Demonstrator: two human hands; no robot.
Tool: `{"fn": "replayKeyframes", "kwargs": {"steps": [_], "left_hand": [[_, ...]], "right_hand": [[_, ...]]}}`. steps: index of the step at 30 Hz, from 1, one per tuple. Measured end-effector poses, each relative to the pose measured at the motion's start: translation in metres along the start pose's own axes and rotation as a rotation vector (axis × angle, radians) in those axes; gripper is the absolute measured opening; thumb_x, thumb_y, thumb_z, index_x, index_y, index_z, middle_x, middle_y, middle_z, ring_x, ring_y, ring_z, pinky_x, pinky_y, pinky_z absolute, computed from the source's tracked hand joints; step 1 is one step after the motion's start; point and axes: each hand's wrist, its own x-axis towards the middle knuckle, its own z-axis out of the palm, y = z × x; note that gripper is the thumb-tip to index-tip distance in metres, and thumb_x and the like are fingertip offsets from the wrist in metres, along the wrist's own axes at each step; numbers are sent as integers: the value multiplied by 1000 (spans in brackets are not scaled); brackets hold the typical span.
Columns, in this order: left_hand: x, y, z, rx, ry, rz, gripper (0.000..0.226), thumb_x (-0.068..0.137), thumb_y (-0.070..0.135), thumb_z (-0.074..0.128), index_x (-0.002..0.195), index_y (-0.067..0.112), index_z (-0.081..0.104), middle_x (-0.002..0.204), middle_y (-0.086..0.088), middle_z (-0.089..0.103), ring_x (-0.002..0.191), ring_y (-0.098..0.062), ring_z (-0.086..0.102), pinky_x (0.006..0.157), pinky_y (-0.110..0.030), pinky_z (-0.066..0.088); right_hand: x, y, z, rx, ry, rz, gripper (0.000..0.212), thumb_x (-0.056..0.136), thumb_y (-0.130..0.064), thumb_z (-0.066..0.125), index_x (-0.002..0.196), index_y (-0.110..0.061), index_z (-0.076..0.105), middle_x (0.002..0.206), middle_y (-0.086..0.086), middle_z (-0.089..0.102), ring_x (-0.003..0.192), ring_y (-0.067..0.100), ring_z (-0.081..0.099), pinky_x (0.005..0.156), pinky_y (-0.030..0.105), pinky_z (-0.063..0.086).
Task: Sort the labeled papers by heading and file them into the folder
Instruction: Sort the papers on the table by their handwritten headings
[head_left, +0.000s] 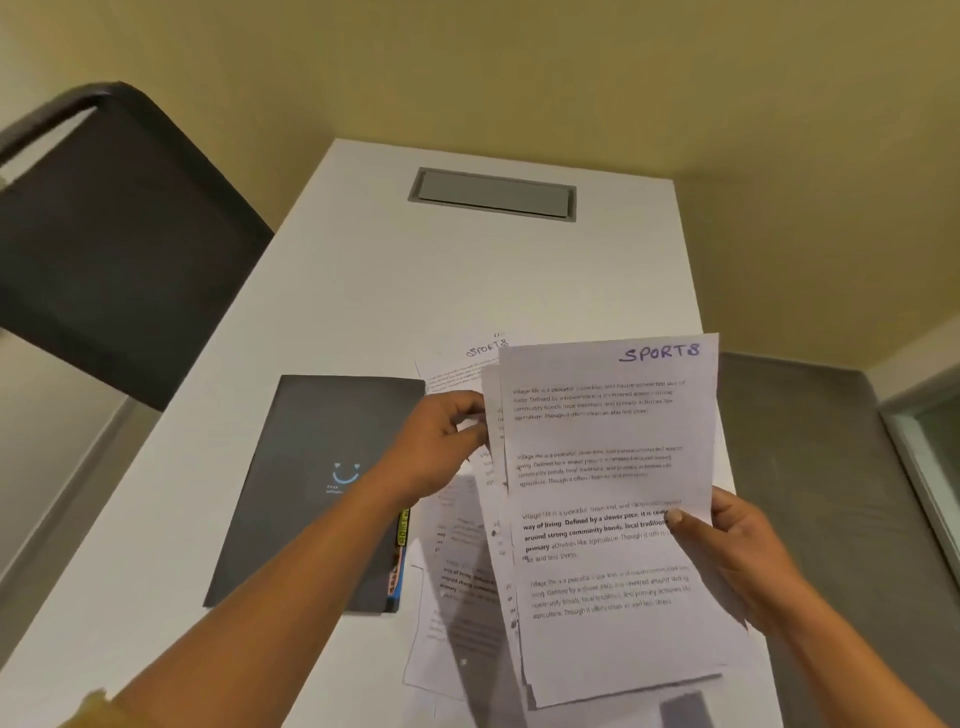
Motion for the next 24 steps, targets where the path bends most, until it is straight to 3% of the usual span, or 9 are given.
{"fn": "replayKeyframes", "kwargs": {"steps": [3,6,9,11,13,17,20,24], "left_hand": [[-2,4,0,-45,50,-25,17,94,6,62,105,12,73,95,11,71,63,8,62,44,-6,41],[-1,0,3,-128,86,-59,18,92,6,64,103,16,74,100,7,74,84,-19,72,63,-27,58],[0,-4,5,-204,124,-115,17,91,7,66,103,15,73,105,1,75,91,-32,71,69,-37,60],[3,-5,5,-238,146,-141,16,91,9,66,106,12,72,106,-2,75,87,-32,72,71,-42,60],[7,-8,6,-277,174,-183,15,91,11,66,106,10,70,104,-5,75,81,-26,73,66,-37,60],[19,-26,6,-268,304,-335,7,92,16,65,96,11,69,96,-6,72,73,-16,67,63,-27,55],[29,-54,10,-147,432,-474,9,90,19,67,95,12,67,98,-3,69,85,-19,66,71,-30,53],[30,-94,31,107,499,-649,29,89,28,66,113,13,60,102,-1,66,88,-21,62,77,-30,49]], "right_hand": [[-5,0,2,-130,29,29,47,70,-22,80,111,-2,70,110,21,72,101,41,69,77,40,60],[-10,2,4,-140,9,46,34,78,-18,70,109,-4,72,110,21,72,99,40,70,80,46,59],[-14,4,7,-166,-14,67,25,84,-14,64,105,-8,75,109,17,73,100,36,71,89,51,54],[-14,5,9,-229,-22,78,25,84,-18,64,105,-9,75,107,13,75,98,33,72,90,50,52],[-12,8,9,-294,13,81,25,85,-20,65,105,-10,74,102,10,76,94,30,73,88,48,53],[-1,16,2,-290,212,62,16,90,-13,65,104,-9,72,92,8,78,85,28,75,76,40,55],[4,24,-4,-172,349,102,12,92,-8,63,102,-7,69,88,8,78,77,27,75,76,39,56],[9,31,-9,-75,400,155,12,93,-9,61,102,-12,69,92,5,78,79,23,75,66,33,60]]}}
